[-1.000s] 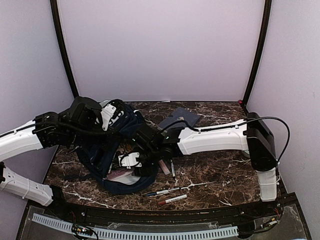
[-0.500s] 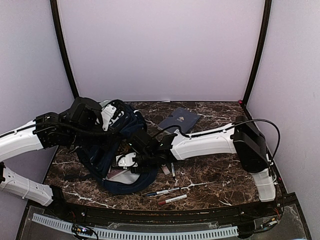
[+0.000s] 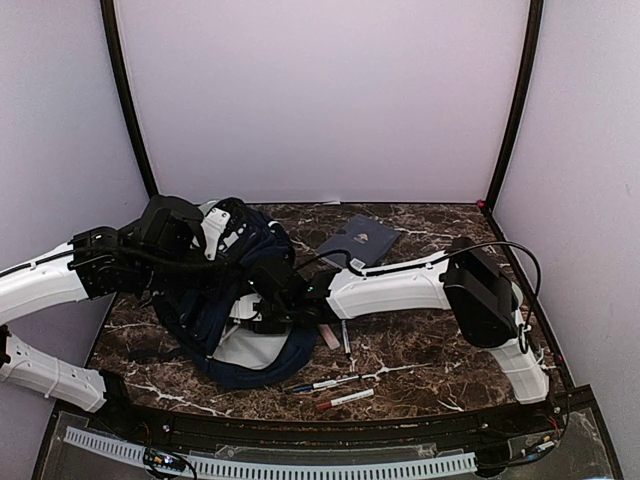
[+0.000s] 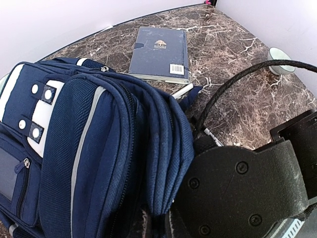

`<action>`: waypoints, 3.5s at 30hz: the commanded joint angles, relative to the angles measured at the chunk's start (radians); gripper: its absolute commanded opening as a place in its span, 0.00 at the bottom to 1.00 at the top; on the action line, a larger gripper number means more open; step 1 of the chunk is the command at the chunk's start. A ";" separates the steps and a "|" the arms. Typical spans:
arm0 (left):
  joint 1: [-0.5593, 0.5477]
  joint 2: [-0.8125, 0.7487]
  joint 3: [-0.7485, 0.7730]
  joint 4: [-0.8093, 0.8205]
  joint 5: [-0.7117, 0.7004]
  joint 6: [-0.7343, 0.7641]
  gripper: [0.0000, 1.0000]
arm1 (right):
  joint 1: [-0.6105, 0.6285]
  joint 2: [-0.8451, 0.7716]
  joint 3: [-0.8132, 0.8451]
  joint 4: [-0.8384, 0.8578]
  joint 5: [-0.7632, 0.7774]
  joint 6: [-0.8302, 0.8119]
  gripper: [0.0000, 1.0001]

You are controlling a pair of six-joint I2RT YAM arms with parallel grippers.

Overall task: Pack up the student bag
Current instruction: Adjust the book in the largest pocket of the bag, then place the largest pocket of the bag in the student bag, then move the book to the center of the board.

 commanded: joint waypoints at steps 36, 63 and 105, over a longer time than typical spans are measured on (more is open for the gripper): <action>-0.015 0.252 0.041 -0.047 0.347 0.004 0.44 | -0.408 -0.671 -0.465 -0.443 -0.632 0.277 0.44; 0.309 1.220 1.029 0.122 0.322 -0.099 0.79 | -0.822 -0.382 -0.452 -0.203 -0.736 0.677 0.51; 0.239 1.423 1.279 0.160 0.700 -0.309 0.58 | -0.933 -0.009 -0.148 -0.351 -1.005 0.760 0.65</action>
